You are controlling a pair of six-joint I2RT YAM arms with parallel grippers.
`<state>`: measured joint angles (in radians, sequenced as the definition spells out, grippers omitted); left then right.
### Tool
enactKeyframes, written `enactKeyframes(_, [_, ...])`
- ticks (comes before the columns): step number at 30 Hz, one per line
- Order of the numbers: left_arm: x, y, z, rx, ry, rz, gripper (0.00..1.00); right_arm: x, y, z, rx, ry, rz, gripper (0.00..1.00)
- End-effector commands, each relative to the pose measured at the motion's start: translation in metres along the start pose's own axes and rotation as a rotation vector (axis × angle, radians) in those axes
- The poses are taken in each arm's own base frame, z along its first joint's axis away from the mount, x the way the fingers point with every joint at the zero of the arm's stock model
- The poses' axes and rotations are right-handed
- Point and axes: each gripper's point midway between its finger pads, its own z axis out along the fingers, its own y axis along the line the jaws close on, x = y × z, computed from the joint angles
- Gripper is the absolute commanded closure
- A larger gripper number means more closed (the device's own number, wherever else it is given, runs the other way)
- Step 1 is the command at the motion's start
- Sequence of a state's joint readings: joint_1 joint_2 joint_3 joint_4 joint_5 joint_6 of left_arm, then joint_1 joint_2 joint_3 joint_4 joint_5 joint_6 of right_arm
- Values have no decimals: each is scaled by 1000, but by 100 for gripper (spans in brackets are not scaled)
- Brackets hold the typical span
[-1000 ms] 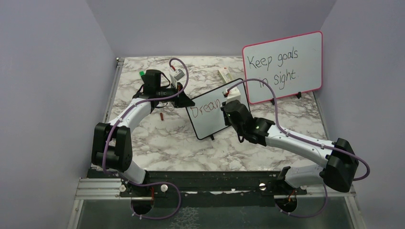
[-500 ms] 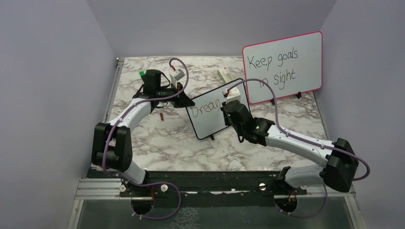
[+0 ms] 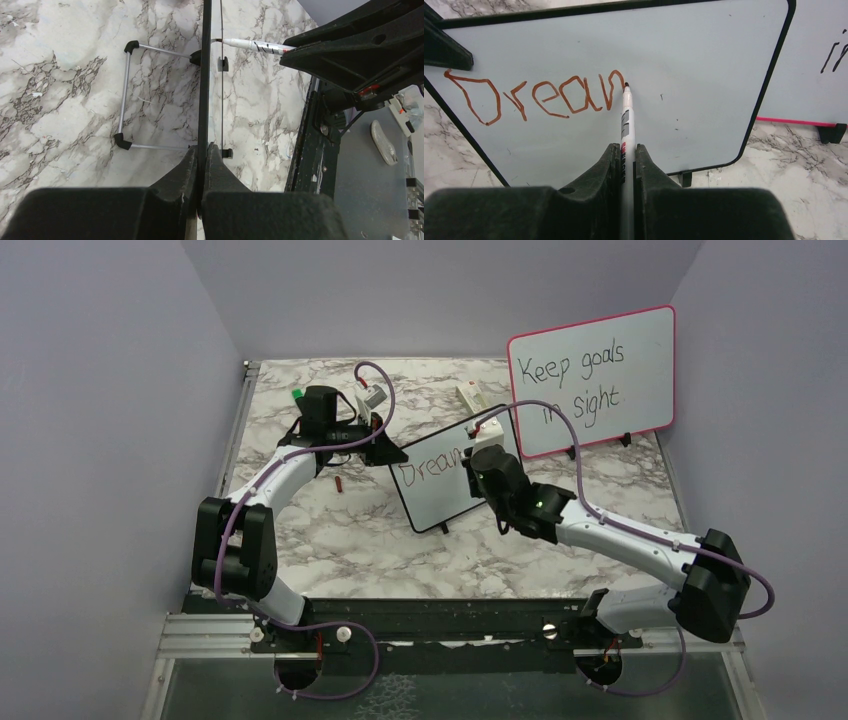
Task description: Write a sentence on the whiteboard
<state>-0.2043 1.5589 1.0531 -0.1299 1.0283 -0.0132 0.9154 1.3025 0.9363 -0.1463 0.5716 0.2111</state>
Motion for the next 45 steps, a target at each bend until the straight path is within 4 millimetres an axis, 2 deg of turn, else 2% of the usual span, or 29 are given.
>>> enactKeyframes(1, [67, 25, 12, -111, 174, -101, 100, -29, -3, 4, 24, -73, 29, 99])
enactKeyframes(9, [67, 26, 12, -110, 175, -103, 100, -33, -5, 7, 31, -80, 31, 99])
enactKeyframes(20, [67, 26, 12, -113, 176, -101, 100, -24, -18, 5, 68, -62, 44, 99])
enactKeyframes(37, [67, 26, 11, -121, 177, -99, 100, 24, -14, 2, 28, 59, 56, 99])
enactKeyframes(45, [67, 28, 12, -124, 179, -103, 100, 33, -15, 0, 26, 87, 53, 99])
